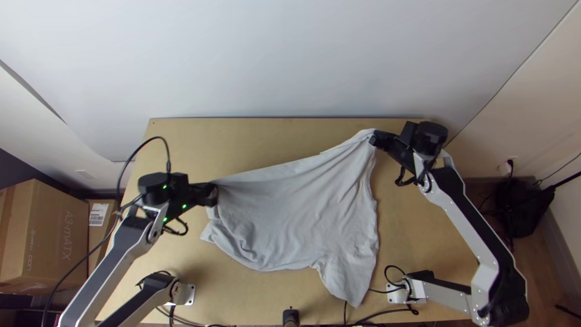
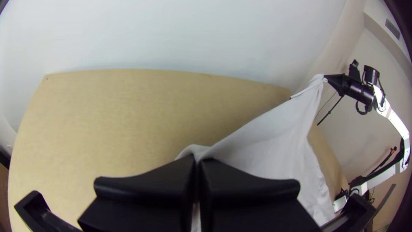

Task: Fold the t-shirt

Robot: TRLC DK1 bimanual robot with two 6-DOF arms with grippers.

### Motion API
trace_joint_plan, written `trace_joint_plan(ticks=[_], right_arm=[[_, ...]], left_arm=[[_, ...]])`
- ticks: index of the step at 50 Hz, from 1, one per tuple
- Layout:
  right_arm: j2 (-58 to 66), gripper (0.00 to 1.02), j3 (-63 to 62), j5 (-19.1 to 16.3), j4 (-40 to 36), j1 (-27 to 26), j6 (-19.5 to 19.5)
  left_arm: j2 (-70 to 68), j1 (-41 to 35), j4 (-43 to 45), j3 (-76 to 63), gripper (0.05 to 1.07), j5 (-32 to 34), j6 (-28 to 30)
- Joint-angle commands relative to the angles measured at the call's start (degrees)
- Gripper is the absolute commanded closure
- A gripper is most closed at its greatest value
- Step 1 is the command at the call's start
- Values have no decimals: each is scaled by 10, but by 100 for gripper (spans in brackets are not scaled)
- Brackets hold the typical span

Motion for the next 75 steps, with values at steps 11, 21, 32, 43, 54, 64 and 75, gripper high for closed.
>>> trace_joint_plan(ticks=[11, 21, 32, 43, 54, 64, 75], right_arm=[[177, 100, 82, 0, 46, -18, 27], [274, 100, 160, 6, 46, -30, 36], [376, 100, 273, 21, 35, -41, 44], [449, 57, 414, 24, -50, -48, 74], [419, 4, 487, 20, -202, -71, 110], [301, 4, 452, 11, -316, -91, 129], [189, 4, 352, -76, -478, -127, 91]], left_arm=[[274, 27, 134, 104, 105, 12, -12], [396, 34, 153, 186, 105, 7, -32], [492, 38, 140, 311, 105, -7, -38], [572, 46, 76, 449, 84, -44, -38], [581, 69, -84, 588, 10, -44, -38], [537, 108, -151, 621, 10, -25, -56], [446, 132, -231, 575, 10, 26, -49]])
